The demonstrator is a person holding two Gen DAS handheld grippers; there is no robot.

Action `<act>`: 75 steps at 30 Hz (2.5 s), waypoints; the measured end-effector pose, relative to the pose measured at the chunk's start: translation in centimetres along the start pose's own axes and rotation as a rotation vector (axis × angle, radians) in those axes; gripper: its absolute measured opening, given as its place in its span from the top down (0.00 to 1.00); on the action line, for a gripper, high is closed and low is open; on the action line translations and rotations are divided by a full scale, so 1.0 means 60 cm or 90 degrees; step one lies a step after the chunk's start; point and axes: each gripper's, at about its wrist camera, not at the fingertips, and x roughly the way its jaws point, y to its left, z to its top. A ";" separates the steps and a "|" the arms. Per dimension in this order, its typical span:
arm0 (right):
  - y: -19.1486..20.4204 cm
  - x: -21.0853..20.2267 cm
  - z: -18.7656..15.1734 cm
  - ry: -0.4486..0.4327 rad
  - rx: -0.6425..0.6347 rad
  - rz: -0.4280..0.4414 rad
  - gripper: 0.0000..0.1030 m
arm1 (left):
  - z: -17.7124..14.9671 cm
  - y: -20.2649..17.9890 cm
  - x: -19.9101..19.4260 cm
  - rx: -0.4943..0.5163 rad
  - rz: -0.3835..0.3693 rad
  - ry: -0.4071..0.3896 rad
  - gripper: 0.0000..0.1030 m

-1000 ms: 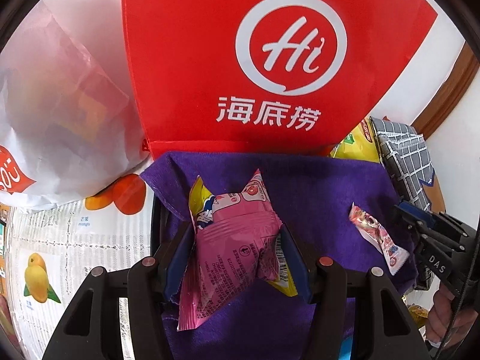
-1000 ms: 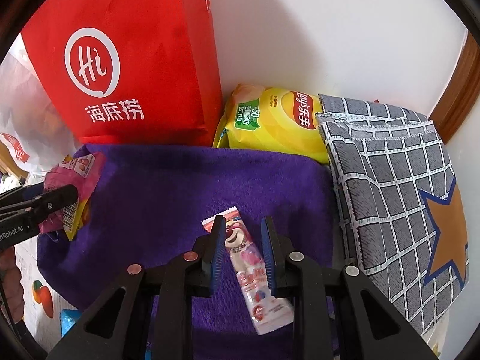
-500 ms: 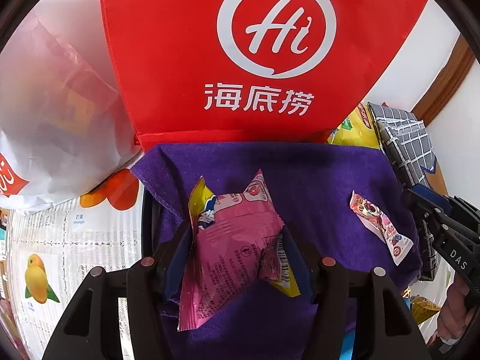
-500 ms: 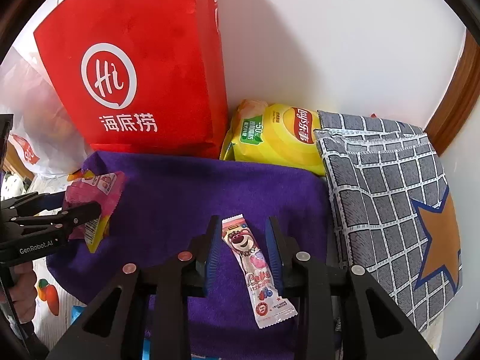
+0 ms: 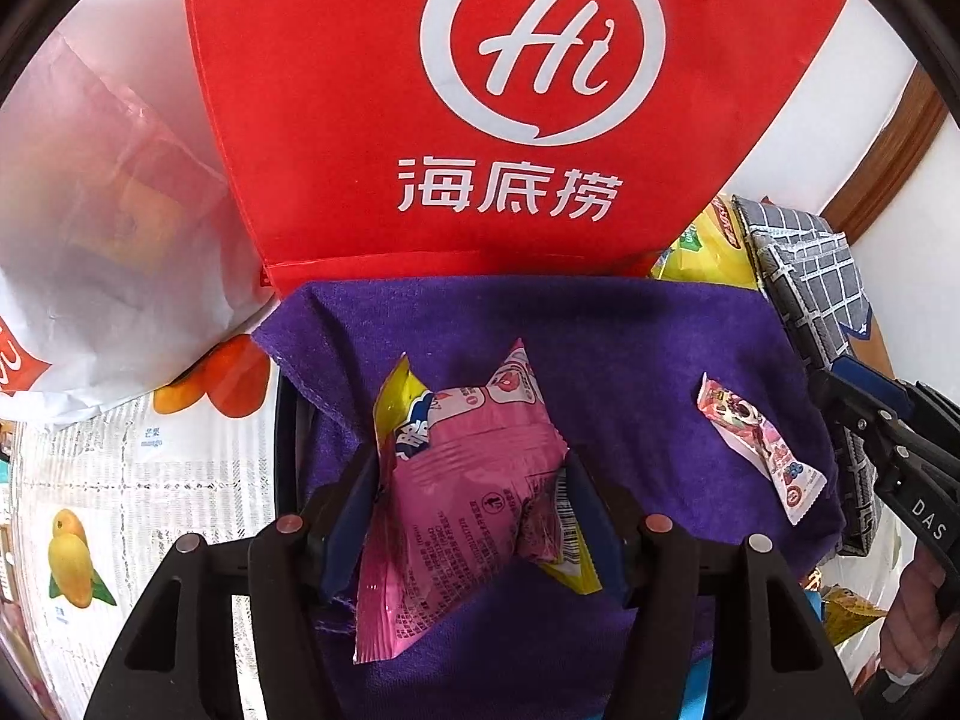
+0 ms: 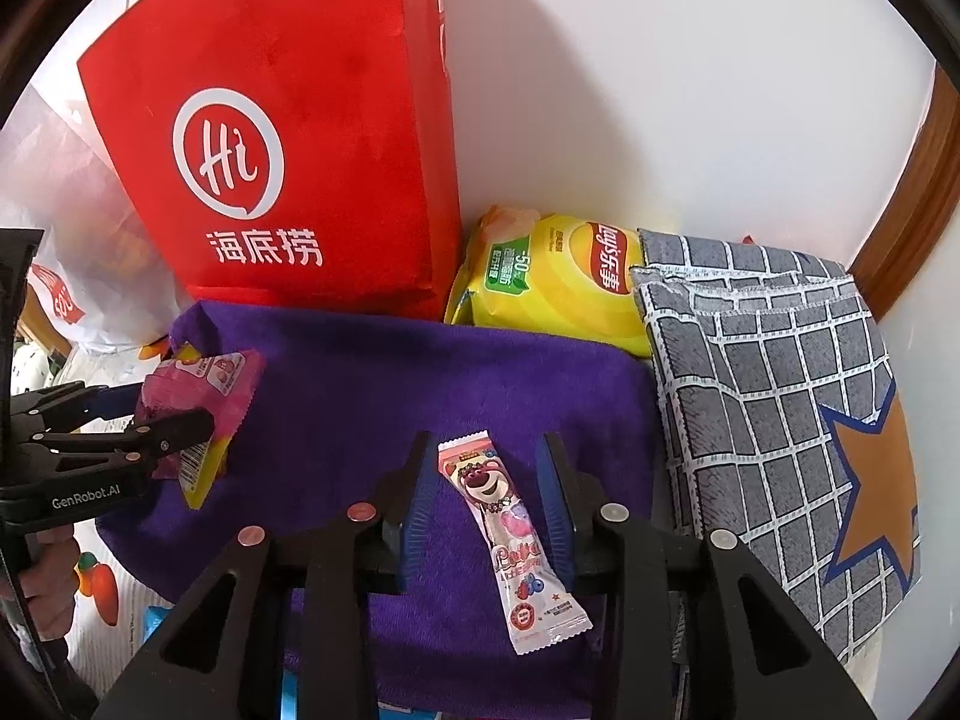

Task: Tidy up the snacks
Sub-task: 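Open the right tool to release the Lotso wrapper on the towel, then open the left tool to drop the pink snack bag on the towel, then move both tools back toward the loose snacks beside the tissue box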

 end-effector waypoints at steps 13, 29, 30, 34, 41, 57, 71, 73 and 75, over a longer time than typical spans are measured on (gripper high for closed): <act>0.005 -0.017 -0.002 -0.012 -0.001 0.000 0.61 | 0.000 -0.003 -0.042 0.004 -0.026 -0.025 0.27; 0.020 -0.086 -0.017 -0.079 -0.001 -0.008 0.43 | -0.006 -0.012 -0.115 0.026 -0.008 -0.092 0.27; 0.021 -0.089 -0.023 -0.081 0.001 -0.005 0.43 | -0.006 -0.012 -0.120 0.027 -0.010 -0.098 0.27; 0.020 -0.113 -0.043 -0.092 0.017 0.007 0.43 | -0.006 -0.009 -0.142 0.012 -0.038 -0.109 0.27; 0.021 -0.159 -0.083 -0.101 0.017 -0.027 0.42 | -0.017 -0.023 -0.190 0.013 -0.048 -0.136 0.28; -0.001 -0.236 -0.184 -0.085 0.102 -0.005 0.42 | -0.114 -0.045 -0.294 0.065 -0.034 -0.147 0.27; -0.002 -0.281 -0.258 -0.089 0.097 0.005 0.42 | -0.218 -0.028 -0.304 0.043 -0.009 -0.124 0.27; -0.010 -0.278 -0.269 -0.086 0.101 0.003 0.42 | -0.230 -0.016 -0.298 0.032 -0.002 -0.117 0.27; -0.021 -0.275 -0.280 -0.082 0.108 -0.003 0.42 | -0.239 -0.005 -0.292 0.021 0.004 -0.112 0.27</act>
